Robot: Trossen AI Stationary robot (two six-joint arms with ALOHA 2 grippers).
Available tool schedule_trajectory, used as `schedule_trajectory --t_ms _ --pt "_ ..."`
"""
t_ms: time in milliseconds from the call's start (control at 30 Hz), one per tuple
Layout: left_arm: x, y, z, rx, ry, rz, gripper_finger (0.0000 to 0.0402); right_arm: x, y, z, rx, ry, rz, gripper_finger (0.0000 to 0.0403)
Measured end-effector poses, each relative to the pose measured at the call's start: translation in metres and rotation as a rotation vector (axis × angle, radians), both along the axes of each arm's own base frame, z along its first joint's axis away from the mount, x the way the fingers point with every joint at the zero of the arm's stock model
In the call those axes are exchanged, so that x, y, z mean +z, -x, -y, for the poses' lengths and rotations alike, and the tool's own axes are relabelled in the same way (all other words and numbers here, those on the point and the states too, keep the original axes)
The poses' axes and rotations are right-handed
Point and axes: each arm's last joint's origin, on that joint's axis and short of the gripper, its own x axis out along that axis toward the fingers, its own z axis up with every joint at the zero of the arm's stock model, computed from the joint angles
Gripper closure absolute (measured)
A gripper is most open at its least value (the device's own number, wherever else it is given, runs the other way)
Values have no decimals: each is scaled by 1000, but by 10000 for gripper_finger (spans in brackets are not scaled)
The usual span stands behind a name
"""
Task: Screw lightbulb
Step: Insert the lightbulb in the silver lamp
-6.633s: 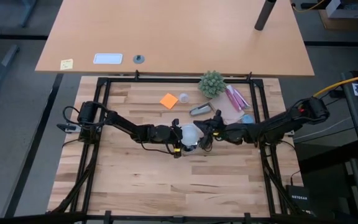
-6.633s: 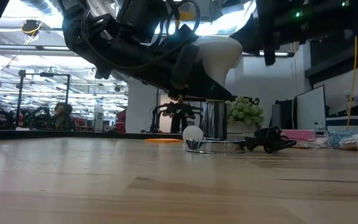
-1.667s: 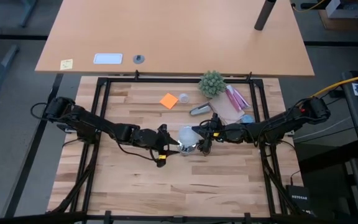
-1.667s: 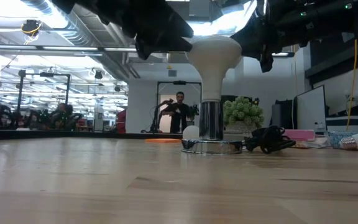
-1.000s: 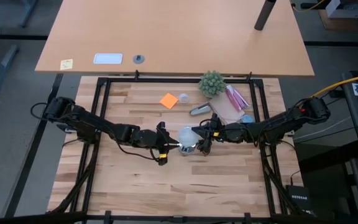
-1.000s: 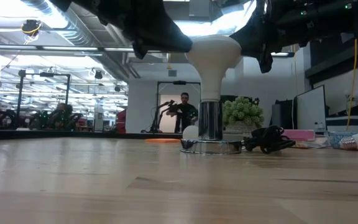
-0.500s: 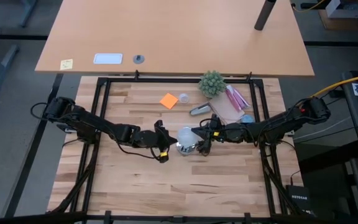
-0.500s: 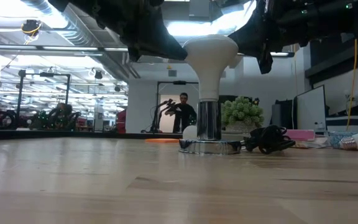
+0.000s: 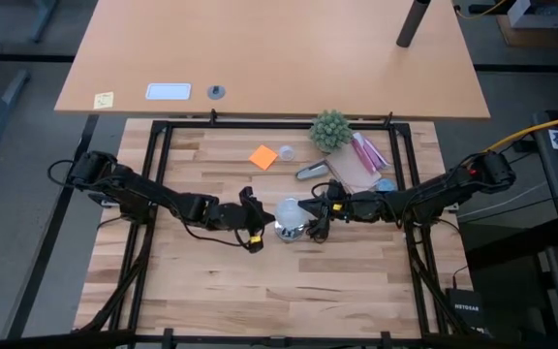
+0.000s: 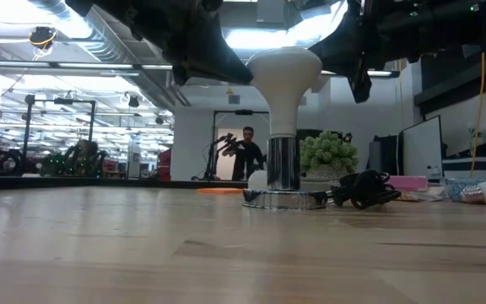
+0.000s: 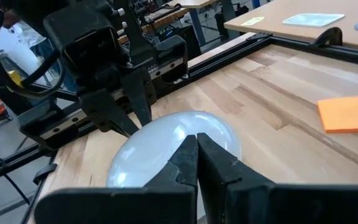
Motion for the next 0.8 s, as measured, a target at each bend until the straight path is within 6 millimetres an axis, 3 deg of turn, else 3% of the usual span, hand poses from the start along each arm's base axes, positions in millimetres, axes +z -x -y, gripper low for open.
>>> schedule_trajectory --t_ms 367,800 --pt "0 0 -3 51 -14 5 399 0 0 0 -8 -85 11 397" --pt "-1 0 -8 91 -27 1 399 2 -1 -4 102 -152 32 397"
